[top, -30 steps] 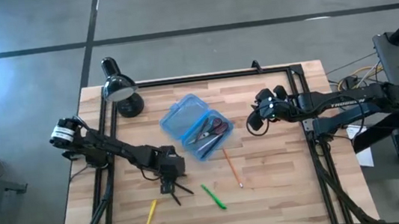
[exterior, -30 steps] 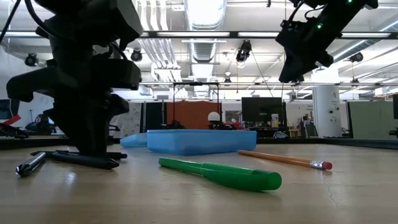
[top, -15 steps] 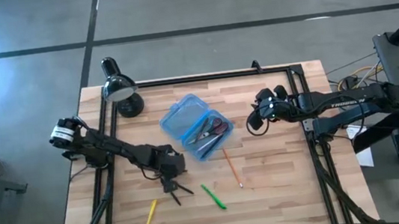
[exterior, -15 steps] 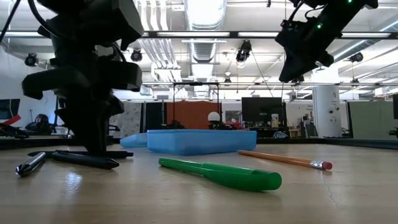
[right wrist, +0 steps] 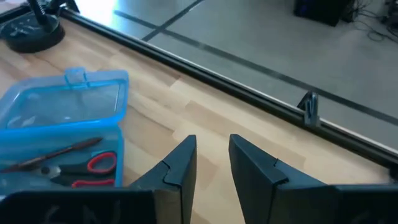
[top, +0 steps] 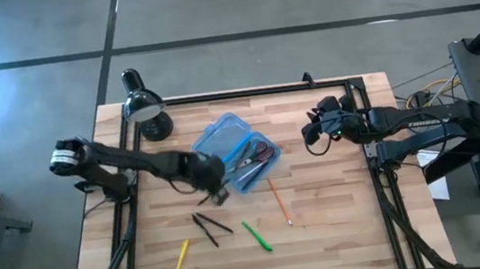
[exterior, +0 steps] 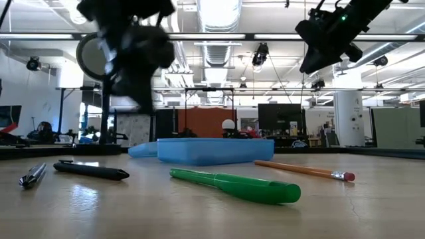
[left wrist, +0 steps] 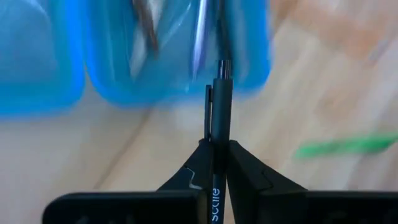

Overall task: Pick & place school supplies into a supply box
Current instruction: Put the top black pen into the supply box, then put the pencil into the supply box

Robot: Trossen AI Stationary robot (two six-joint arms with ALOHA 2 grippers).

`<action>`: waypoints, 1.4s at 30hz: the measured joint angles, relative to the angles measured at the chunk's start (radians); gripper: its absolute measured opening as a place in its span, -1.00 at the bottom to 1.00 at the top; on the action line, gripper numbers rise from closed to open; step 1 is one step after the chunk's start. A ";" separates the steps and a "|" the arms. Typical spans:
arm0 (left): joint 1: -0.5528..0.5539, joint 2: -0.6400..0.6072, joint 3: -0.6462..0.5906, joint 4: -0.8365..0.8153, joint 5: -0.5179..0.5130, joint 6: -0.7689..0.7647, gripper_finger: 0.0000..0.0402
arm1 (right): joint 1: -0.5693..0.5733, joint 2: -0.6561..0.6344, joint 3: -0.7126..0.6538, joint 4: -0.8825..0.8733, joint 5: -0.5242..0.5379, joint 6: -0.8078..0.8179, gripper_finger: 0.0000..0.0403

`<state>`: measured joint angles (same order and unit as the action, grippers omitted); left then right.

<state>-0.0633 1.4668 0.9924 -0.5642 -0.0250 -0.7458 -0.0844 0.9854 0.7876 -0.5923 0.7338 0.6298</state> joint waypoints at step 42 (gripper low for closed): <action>0.117 0.098 0.275 -0.235 0.234 0.720 -0.49 | -0.036 -0.003 -0.006 -0.040 -0.003 -0.127 -0.58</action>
<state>0.0536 1.5646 1.2678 -0.7994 0.2087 -0.0260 -0.1207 0.9829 0.7814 -0.6323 0.7306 0.5023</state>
